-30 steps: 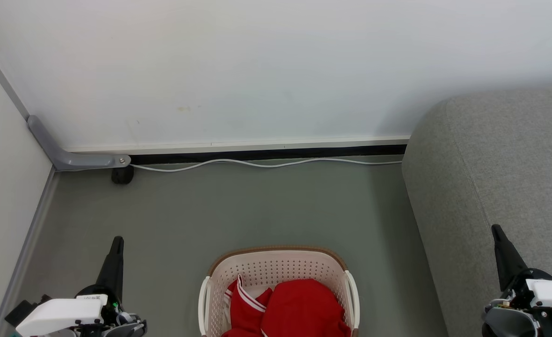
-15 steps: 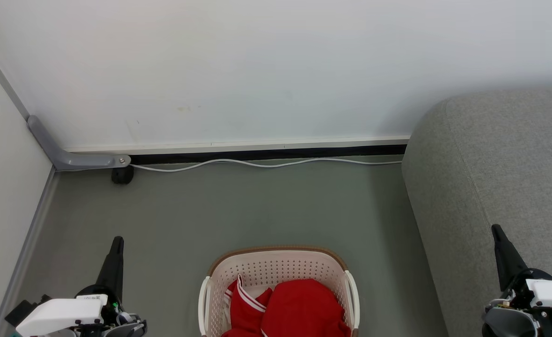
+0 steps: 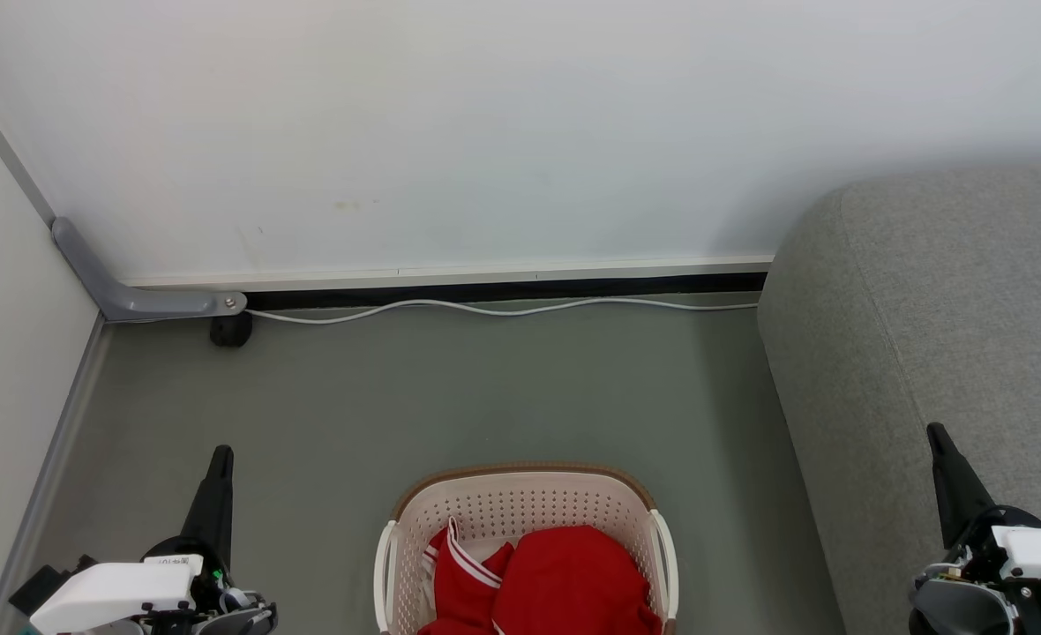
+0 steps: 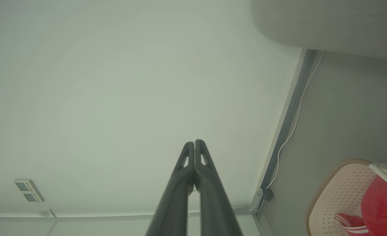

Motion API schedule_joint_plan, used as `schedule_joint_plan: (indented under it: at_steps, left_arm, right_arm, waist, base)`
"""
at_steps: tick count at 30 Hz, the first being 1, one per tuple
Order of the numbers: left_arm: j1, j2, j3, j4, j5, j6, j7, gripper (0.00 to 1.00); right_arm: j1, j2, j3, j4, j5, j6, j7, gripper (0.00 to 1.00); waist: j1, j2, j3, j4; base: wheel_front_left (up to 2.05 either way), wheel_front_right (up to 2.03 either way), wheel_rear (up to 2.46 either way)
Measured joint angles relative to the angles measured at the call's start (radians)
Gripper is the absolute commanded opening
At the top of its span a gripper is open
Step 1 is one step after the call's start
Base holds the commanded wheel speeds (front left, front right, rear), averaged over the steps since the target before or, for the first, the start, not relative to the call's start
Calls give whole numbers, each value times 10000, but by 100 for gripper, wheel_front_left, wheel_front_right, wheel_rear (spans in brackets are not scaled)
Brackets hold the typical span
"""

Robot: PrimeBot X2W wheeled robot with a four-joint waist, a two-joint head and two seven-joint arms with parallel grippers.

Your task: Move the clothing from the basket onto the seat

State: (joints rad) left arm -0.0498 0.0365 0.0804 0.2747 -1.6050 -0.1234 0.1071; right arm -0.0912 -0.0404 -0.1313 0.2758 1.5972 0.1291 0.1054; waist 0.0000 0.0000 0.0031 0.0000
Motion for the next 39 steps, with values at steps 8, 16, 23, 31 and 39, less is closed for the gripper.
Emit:
schedule_joint_plan:
  at_steps: [8,16,23,31,39]
  left_arm:
    - [0,0,0,0,0,0,0,0]
    - [0,0,0,0,0,0,0,0]
    - [0,0,0,0,0,0,0,0]
    - [0,0,0,0,0,2,0,0]
    - [0,0,0,0,0,2,0,0]
  right_arm:
    - [0,0,0,0,0,0,0,0]
    - [0,0,0,0,0,0,0,0]
    - [0,0,0,0,0,0,0,0]
    - [0,0,0,0,0,0,0,0]
    - [0,0,0,0,0,0,0,0]
  waist:
    - [0,0,0,0]
    - [0,0,0,0]
    - [0,0,0,0]
    - [1,0,0,0]
    - [0,0,0,0]
  base:
    - [0,0,0]
    - [0,0,0]
    - [0,0,0]
    - [0,0,0]
    - [0,0,0]
